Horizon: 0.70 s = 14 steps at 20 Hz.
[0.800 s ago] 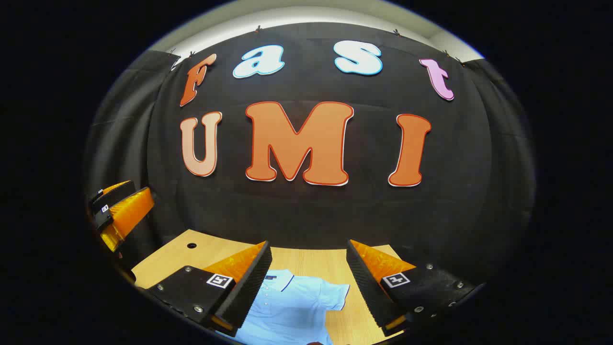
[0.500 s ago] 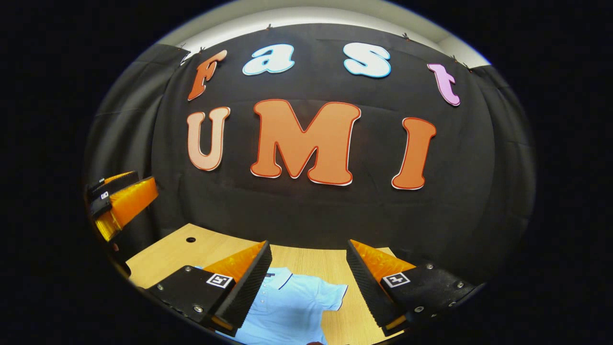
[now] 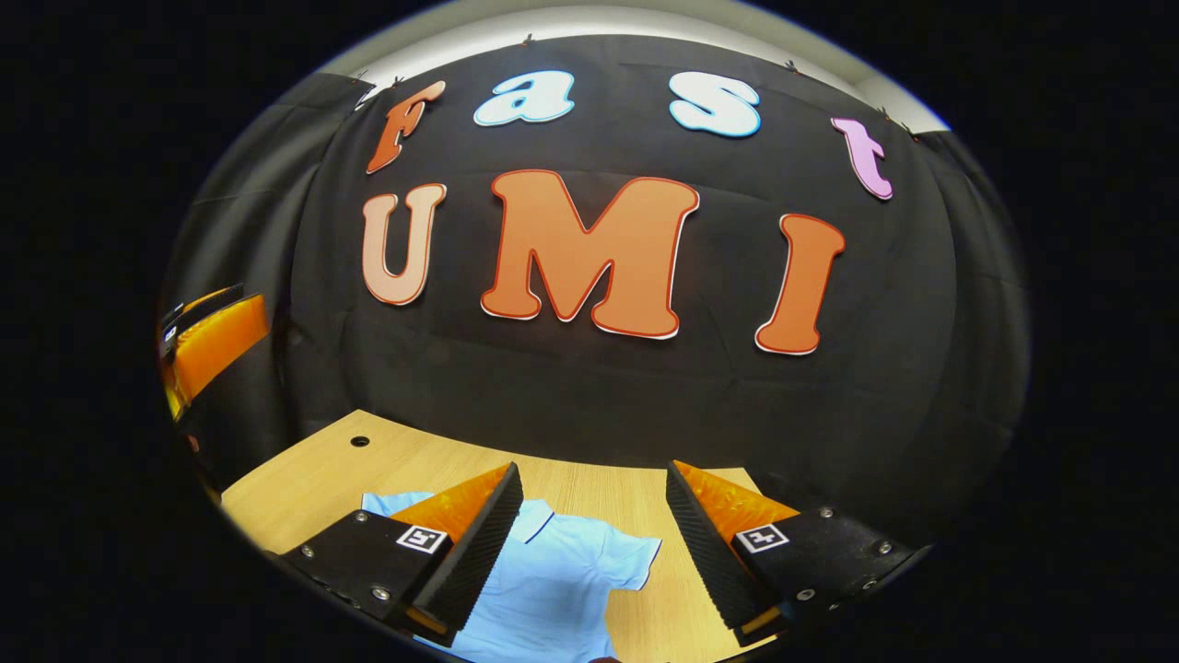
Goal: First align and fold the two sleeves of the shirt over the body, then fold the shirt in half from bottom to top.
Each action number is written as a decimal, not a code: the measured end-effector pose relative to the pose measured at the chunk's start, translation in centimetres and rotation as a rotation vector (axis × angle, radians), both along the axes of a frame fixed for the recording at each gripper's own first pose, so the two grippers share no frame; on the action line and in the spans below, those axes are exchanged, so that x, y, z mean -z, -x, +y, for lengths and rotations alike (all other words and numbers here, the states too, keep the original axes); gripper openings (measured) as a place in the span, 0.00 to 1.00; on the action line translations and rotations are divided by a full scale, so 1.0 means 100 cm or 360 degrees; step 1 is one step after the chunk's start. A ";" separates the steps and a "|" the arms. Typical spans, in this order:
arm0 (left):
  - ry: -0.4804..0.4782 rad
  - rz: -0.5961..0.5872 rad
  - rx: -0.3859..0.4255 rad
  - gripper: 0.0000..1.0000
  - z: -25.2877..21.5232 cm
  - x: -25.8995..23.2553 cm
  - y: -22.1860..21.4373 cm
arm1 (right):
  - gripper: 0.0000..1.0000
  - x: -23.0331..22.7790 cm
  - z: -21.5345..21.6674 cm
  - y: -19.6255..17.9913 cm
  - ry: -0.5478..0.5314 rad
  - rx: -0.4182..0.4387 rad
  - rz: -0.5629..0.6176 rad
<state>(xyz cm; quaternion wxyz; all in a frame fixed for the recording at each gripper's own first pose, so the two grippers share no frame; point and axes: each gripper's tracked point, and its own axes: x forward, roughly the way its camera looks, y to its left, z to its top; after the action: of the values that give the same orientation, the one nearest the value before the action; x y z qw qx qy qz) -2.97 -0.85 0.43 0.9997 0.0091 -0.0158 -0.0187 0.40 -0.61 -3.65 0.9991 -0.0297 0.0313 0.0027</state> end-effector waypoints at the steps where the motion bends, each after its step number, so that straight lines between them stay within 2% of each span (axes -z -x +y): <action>1: -0.0003 0.0000 0.0008 0.99 -0.001 0.000 0.003 | 0.98 0.005 -0.003 -0.002 -0.0002 0.0019 0.0028; 4: 0.0038 0.0052 0.0029 0.99 -0.007 0.009 0.011 | 0.98 0.016 -0.017 -0.011 -0.0001 0.0075 0.0098; 7: 0.0080 0.0072 0.0024 0.99 -0.009 0.009 0.017 | 0.98 0.030 -0.029 -0.025 -0.0025 0.0066 0.0176; 11: 0.0024 0.0100 -0.0031 0.99 -0.016 0.018 0.017 | 0.98 0.075 -0.044 -0.053 -0.0171 0.0014 0.0403; 14: -0.0010 0.0141 -0.0106 0.98 -0.023 0.022 0.014 | 0.98 0.111 -0.061 -0.078 -0.0173 -0.0005 0.0567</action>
<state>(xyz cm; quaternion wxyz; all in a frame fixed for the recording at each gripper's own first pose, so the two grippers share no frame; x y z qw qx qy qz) -4.40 -3.12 -1.73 0.9994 0.0118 0.0289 0.0140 8.19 -6.67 -14.74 0.9778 0.0254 0.2076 0.0112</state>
